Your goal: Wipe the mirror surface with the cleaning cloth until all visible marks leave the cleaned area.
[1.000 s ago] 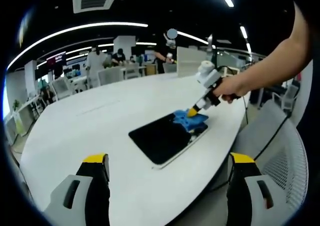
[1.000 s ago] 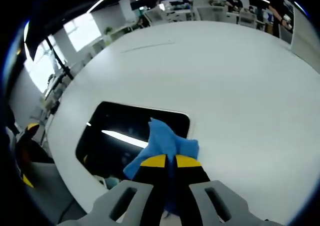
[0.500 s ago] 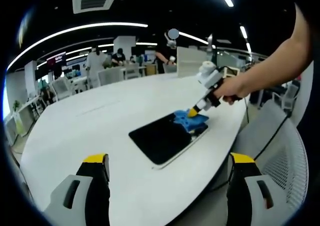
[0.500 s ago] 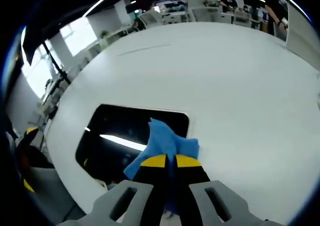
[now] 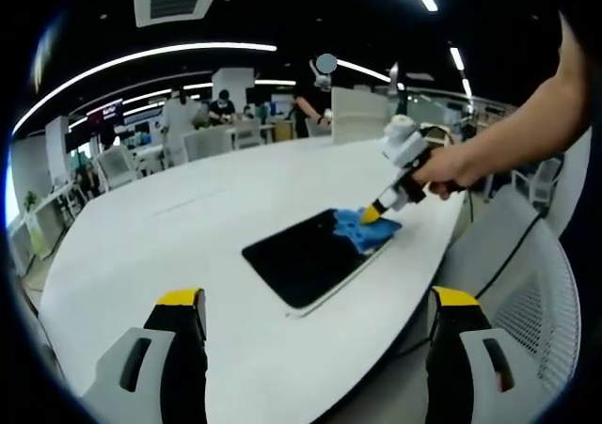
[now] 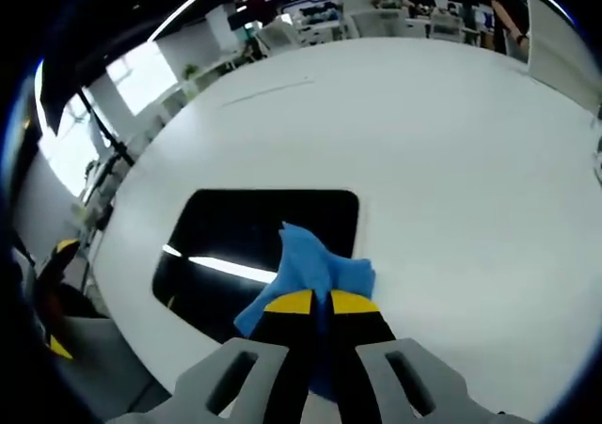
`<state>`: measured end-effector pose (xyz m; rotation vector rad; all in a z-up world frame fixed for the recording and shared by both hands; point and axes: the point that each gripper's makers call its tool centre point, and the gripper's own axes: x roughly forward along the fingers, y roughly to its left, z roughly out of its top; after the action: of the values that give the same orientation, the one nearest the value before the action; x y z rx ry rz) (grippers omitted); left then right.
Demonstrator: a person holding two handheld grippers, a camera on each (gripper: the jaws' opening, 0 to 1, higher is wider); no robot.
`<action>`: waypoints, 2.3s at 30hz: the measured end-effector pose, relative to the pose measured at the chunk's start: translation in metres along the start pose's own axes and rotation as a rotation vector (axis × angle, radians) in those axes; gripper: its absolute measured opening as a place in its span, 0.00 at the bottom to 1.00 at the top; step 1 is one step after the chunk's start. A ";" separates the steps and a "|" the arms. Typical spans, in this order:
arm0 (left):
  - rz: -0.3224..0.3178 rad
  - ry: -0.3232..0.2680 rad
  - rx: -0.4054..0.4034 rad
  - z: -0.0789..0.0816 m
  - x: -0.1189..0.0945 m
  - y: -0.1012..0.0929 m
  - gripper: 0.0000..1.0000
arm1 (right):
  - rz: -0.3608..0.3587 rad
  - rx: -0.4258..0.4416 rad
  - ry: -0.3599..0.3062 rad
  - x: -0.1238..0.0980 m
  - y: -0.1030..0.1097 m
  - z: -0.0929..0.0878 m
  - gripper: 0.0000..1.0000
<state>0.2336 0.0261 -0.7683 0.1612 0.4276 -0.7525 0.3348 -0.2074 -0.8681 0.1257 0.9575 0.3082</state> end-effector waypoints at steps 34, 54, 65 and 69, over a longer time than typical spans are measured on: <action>-0.007 -0.001 0.004 0.001 -0.001 -0.001 0.98 | -0.004 0.036 0.014 -0.014 0.012 -0.023 0.00; -0.010 0.000 0.000 0.001 0.000 -0.001 0.99 | -0.007 0.036 -0.004 -0.015 0.013 -0.024 0.00; -0.008 0.002 0.005 0.000 0.000 -0.001 0.99 | -0.025 -0.003 -0.017 -0.010 0.025 -0.021 0.00; -0.011 0.002 0.002 0.000 0.000 -0.001 0.99 | -0.020 0.016 -0.025 -0.008 0.028 -0.021 0.00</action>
<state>0.2327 0.0254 -0.7684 0.1618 0.4295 -0.7634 0.3072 -0.1838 -0.8671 0.1345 0.9363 0.2797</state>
